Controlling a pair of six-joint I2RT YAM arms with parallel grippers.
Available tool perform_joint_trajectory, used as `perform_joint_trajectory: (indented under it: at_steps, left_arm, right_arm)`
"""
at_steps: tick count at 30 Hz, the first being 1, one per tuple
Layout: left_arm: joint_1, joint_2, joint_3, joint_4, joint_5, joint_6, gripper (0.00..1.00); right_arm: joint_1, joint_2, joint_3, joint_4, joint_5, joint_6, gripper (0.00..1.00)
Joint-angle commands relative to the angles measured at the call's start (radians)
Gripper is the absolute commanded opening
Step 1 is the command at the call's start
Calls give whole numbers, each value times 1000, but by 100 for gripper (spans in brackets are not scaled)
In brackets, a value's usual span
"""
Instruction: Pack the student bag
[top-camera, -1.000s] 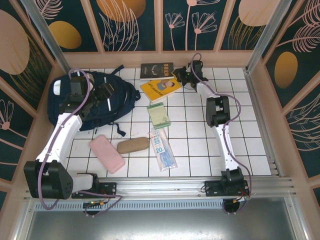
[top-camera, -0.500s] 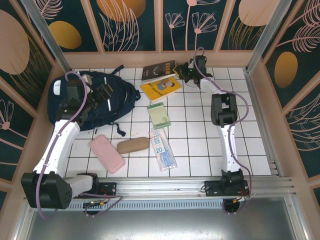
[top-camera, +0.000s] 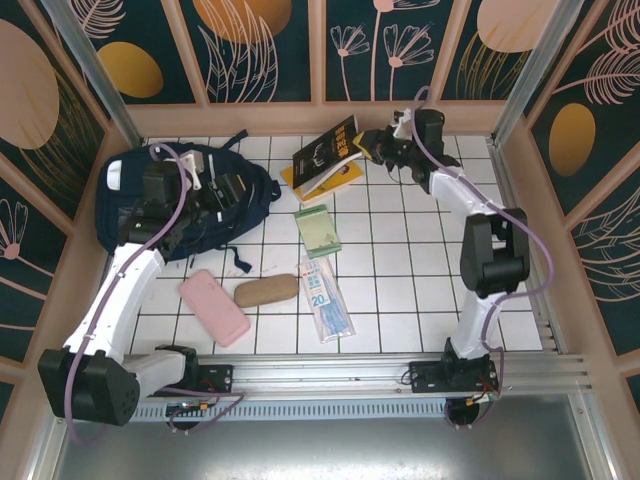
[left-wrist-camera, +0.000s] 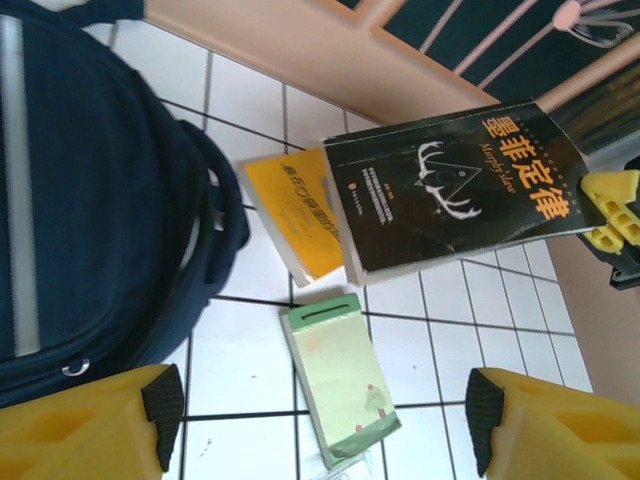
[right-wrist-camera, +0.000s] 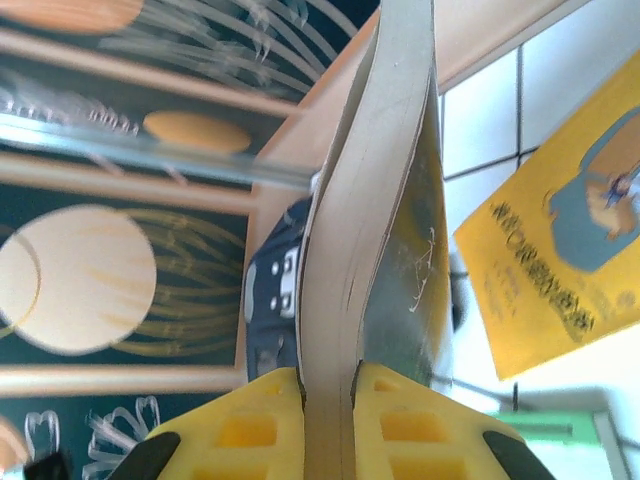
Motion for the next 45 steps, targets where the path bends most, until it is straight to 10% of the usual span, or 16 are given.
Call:
perform_joint_trajectory:
  at_steps: [1, 5, 19, 29, 45]
  left_arm:
    - [-18, 42, 56, 17, 54, 88, 76]
    - [-20, 106, 75, 44, 77, 136, 77]
    - [-35, 303, 4, 528, 662, -165, 85]
    - [-150, 313, -55, 752, 781, -319, 81]
    - [-158, 279, -99, 806, 723, -341, 0]
  right_arm:
    - [4, -144, -101, 100, -152, -68, 0]
    - [9, -278, -226, 112, -228, -84, 0]
    - [94, -539, -368, 139, -365, -41, 0]
    - [68, -554, -430, 252, -344, 70, 0]
    - [3, -535, -446, 199, -214, 62, 0]
